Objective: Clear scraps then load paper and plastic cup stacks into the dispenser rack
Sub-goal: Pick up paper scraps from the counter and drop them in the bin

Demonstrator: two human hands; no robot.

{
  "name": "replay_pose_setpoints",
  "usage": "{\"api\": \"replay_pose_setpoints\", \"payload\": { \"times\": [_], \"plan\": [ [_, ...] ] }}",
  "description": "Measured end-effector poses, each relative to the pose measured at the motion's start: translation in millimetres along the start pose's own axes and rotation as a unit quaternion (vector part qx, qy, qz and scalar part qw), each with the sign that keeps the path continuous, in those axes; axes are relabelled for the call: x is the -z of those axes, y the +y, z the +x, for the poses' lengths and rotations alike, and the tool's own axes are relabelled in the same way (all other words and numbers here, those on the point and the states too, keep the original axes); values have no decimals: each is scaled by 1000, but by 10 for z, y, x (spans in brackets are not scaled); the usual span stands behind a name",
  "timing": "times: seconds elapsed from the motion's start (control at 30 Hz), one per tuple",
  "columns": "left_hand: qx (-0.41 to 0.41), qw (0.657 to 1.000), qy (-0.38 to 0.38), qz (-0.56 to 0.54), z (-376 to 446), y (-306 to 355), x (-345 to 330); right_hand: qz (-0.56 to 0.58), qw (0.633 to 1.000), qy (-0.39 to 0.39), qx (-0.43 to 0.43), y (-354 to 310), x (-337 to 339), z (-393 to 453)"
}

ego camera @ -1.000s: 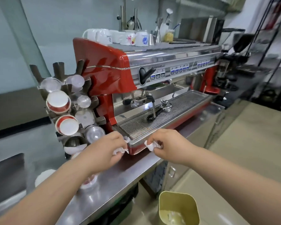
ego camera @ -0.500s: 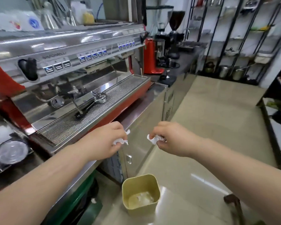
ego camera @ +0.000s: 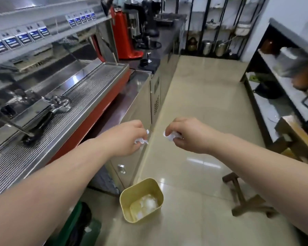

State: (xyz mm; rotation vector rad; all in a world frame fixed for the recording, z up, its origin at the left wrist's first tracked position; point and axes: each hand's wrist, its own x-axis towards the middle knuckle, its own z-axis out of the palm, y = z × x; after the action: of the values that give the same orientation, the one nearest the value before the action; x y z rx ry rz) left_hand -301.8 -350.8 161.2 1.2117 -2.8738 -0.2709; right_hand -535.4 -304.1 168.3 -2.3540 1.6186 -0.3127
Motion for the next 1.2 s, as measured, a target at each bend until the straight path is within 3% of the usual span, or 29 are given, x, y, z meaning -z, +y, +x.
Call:
{"api": "replay_pose_setpoints", "payload": {
  "times": [0.2, 0.47, 0.93, 1.2],
  "plan": [
    [8, 999, -38, -16, 287, -589, -376, 21, 996, 31, -85, 14, -451, 457],
    [75, 986, -115, -100, 440, -981, -1513, 21, 993, -46, -109, 393, -1487, 827],
    [175, 930, -282, -161, 194, -1329, -4700, 77, 954, -276, -87, 1212, -4633, 830],
    [180, 907, -319, -210, 74, -1403, -6082, 107, 933, -321, -124, 1464, -6063, 606]
  ]
}}
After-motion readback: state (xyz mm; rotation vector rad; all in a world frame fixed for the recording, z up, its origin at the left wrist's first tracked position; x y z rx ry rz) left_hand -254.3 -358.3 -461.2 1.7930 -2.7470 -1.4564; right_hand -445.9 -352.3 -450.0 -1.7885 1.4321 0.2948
